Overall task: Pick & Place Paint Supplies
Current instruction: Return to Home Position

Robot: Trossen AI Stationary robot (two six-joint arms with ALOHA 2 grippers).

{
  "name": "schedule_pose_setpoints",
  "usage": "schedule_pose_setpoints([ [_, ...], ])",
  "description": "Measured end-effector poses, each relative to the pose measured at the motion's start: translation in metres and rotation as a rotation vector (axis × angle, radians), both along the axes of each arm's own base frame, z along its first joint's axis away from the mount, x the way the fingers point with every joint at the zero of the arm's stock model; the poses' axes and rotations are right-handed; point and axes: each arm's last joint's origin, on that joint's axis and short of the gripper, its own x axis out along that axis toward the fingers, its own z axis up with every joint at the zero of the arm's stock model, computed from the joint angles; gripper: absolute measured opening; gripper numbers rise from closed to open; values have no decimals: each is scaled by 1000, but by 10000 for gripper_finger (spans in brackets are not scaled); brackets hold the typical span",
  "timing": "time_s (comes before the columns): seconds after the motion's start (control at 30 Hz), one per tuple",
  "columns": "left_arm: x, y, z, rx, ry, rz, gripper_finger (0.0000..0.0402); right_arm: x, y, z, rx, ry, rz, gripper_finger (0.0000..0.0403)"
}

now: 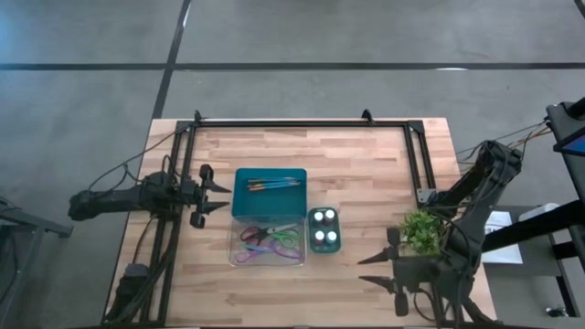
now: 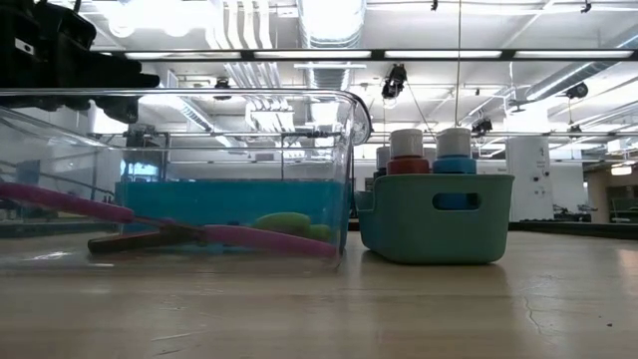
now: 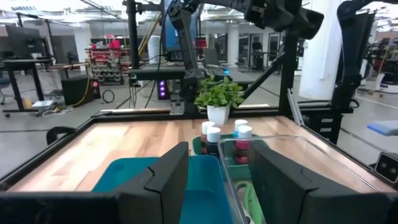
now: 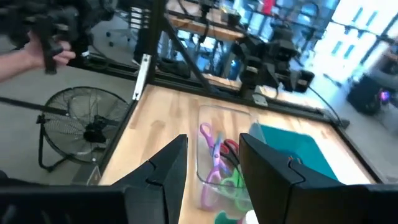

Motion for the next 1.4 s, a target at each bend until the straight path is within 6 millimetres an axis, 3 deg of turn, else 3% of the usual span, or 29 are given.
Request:
schedule_pose_setpoints([
  [0.2,0,0,0,-9,3,2,173,15,-12,-7,14,-60,234,143],
  [0.37,0,0,0,-56,6,1,173,19,-42,-12,52,-150,485,143],
  [0.5,0,0,0,-52,6,1,173,18,-73,-28,86,-149,657,143],
  [0.67,0,0,0,-52,6,1,173,9,-111,-56,90,-128,634,143],
  [0.83,0,0,0,-52,6,1,173,-10,-133,-84,111,-224,581,143],
  [1.23,0,0,0,-49,6,1,173,-56,-156,-144,253,-196,591,143],
  [1.4,0,0,0,-49,7,1,173,-65,-161,-155,257,-221,588,143],
])
